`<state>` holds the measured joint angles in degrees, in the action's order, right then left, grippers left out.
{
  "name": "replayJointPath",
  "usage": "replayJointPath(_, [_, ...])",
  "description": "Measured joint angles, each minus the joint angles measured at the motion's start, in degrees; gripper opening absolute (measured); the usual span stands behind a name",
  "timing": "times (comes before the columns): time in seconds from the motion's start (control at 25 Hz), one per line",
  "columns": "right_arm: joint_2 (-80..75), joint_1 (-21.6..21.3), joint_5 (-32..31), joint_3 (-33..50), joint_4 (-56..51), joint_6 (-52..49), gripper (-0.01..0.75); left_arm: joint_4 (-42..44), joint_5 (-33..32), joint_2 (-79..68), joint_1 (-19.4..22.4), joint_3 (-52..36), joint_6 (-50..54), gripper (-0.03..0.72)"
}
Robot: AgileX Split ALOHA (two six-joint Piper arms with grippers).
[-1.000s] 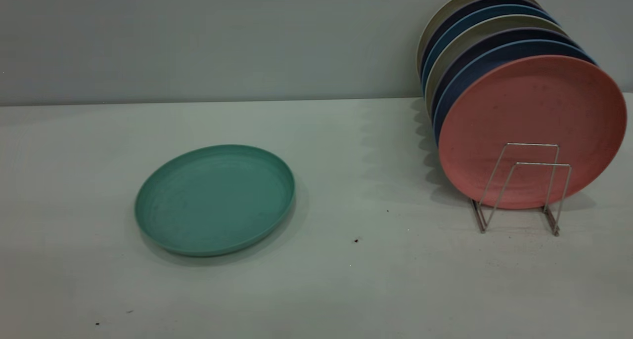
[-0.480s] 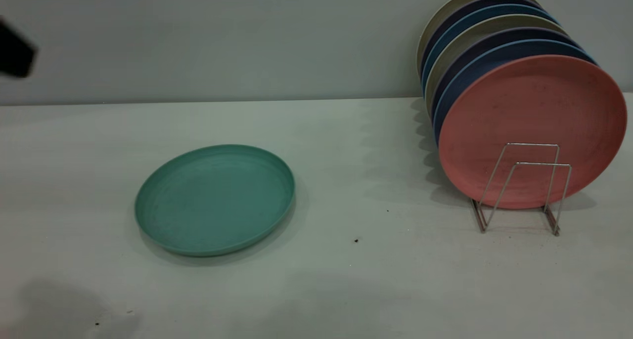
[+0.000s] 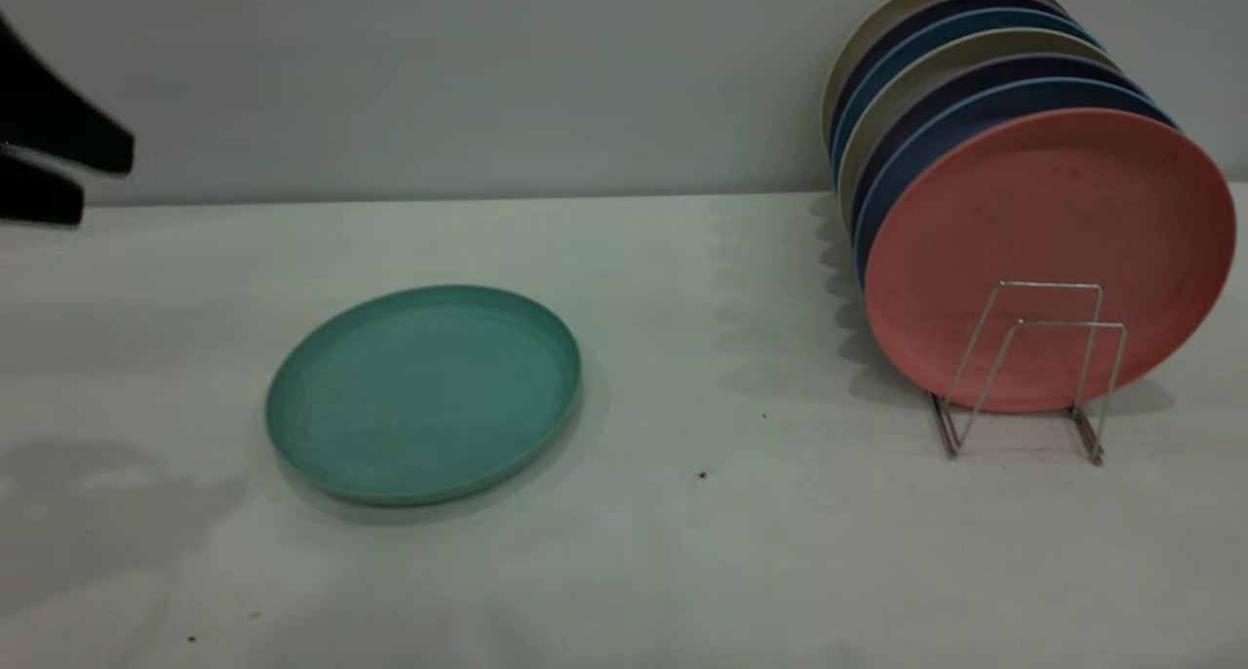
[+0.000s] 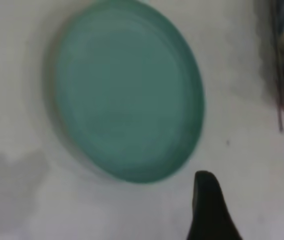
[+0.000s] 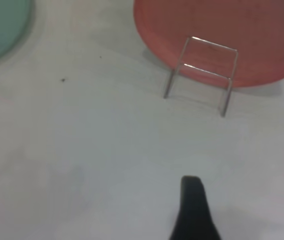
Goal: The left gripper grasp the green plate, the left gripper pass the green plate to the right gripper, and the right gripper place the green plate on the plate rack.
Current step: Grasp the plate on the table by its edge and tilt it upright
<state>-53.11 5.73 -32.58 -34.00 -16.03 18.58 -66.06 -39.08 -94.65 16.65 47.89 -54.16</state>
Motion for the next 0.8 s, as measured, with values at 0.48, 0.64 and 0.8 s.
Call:
replayJointPath(0.48, [-4.15,0.0,1.26,-0.06,-5.55,4.52,0.565,-21.27,2.62,-27.08,2.49,0.53,-16.7,0.47])
replayJointPath(0.64, [-4.15,0.0,1.38,-0.06,-5.56,4.95,0.565,-28.47,3.15,-33.18,1.97,0.69,-21.85,0.47])
replayJointPath(0.8, [-4.15,0.0,1.55,-0.06,-5.56,4.95,0.565,-32.59,3.08,-37.04,0.37,2.16,-24.89,0.47])
